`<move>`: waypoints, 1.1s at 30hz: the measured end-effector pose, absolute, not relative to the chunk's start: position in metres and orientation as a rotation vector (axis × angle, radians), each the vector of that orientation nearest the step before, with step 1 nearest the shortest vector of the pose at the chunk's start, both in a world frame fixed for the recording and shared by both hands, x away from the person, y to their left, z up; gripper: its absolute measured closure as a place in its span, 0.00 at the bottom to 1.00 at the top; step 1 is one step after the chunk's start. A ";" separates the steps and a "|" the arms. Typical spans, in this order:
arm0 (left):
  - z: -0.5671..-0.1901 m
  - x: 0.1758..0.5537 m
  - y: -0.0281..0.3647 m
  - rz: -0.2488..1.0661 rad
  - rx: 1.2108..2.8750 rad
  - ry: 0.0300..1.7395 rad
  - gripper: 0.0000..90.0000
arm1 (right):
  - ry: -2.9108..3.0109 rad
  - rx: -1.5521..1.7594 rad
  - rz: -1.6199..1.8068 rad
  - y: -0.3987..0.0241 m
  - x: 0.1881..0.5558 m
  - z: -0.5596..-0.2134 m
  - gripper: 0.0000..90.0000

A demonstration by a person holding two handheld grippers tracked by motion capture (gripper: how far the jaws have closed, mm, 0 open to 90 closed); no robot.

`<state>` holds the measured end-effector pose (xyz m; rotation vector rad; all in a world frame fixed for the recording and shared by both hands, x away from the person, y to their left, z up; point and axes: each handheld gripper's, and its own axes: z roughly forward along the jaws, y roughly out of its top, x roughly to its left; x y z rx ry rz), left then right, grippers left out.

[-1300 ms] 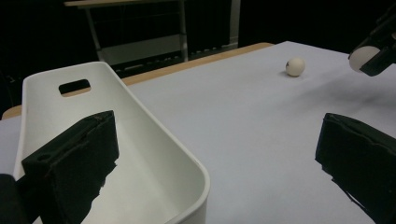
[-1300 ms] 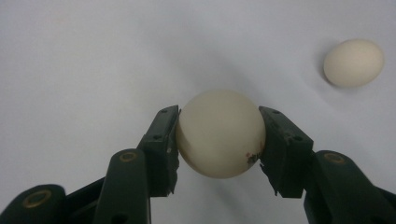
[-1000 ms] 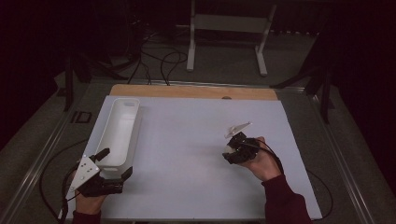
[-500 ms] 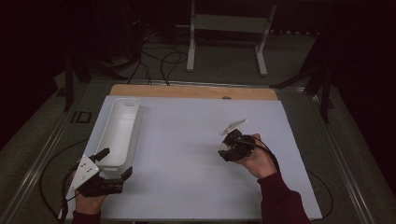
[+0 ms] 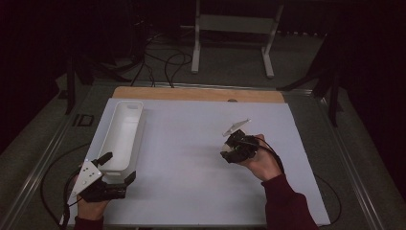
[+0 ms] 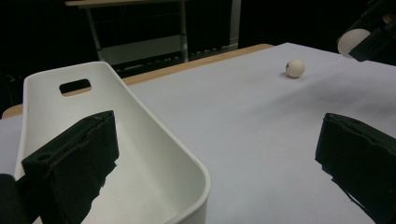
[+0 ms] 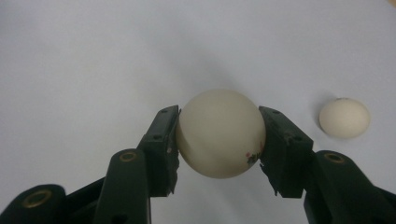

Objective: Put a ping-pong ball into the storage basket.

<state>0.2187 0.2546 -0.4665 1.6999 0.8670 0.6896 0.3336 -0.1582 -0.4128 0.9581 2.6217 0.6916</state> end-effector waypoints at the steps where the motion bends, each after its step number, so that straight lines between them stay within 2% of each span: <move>1: -0.466 0.219 0.255 0.690 1.700 0.867 0.00 | 2.625 0.948 0.691 -0.158 0.334 -0.412 0.56; 33: -0.467 0.219 0.254 0.689 1.705 0.867 0.00 | 2.608 0.890 0.754 -0.131 0.343 -0.394 0.56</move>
